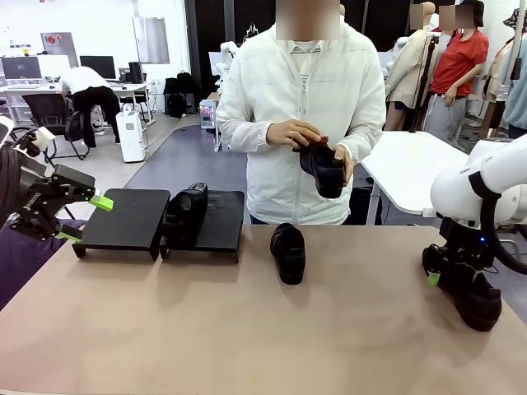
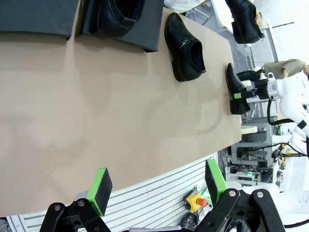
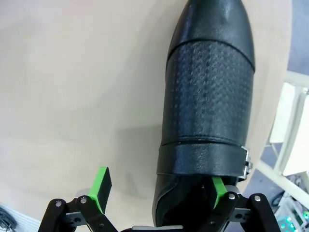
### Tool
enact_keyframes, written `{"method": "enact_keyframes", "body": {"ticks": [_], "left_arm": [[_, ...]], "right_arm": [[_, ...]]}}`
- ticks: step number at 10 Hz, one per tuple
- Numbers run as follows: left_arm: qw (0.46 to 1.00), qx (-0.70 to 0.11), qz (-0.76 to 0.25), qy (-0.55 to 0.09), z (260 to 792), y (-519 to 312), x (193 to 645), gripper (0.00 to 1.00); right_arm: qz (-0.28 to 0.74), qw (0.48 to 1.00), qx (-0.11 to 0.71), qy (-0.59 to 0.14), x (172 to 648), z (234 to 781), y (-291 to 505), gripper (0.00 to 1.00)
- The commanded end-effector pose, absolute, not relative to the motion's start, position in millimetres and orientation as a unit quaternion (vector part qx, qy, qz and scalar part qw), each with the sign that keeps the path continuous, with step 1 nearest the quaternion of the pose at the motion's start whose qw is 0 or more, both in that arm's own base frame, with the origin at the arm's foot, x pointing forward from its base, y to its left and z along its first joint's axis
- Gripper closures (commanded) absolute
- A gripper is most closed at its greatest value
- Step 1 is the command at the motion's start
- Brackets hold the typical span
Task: Organize the shoes by placing them on the stand.
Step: Pick up one Shoe and place it in the middle of the table.
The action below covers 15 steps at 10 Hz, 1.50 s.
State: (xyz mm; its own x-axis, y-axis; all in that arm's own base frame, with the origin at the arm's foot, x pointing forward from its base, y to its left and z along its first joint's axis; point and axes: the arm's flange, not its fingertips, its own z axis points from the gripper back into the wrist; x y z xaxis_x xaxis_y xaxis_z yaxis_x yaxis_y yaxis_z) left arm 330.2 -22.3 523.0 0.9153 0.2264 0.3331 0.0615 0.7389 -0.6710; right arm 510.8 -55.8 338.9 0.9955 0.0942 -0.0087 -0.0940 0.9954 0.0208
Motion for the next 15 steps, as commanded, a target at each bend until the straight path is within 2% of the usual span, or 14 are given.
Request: {"method": "enact_keyframes", "body": {"ticks": [1, 2, 8, 11, 13, 15], "left_arm": [[0.912, -0.357, 0.047, -0.197, 521.1, -20.1, 326.9, 0.00], [0.912, -0.357, 0.047, -0.197, 521.1, -20.1, 326.9, 0.00], [0.912, -0.357, 0.047, -0.197, 521.1, -20.1, 326.9, 0.00], [0.912, -0.357, 0.047, -0.197, 521.1, -20.1, 326.9, 0.00], [0.912, -0.357, 0.047, -0.197, 521.1, -20.1, 326.9, 0.00], [0.912, -0.357, 0.047, -0.197, 521.1, -20.1, 326.9, 0.00]], "right_arm": [[0.054, 0.997, 0.023, 0.041, 514.7, 343.0, -58.6, 0.60], [0.049, 0.997, 0.023, 0.055, 514.5, 342.6, -57.7, 1.00], [0.045, 0.998, 0.014, 0.039, 514.6, 339.8, -57.8, 1.00], [0.043, 0.999, 0.012, 0.009, 513.4, 349.6, -61.2, 1.00], [0.032, 0.999, 0.026, 0.003, 506.1, 372.5, -70.6, 1.00], [0.009, 0.996, 0.083, -0.037, 464.2, 450.0, -89.7, 1.00]]}}
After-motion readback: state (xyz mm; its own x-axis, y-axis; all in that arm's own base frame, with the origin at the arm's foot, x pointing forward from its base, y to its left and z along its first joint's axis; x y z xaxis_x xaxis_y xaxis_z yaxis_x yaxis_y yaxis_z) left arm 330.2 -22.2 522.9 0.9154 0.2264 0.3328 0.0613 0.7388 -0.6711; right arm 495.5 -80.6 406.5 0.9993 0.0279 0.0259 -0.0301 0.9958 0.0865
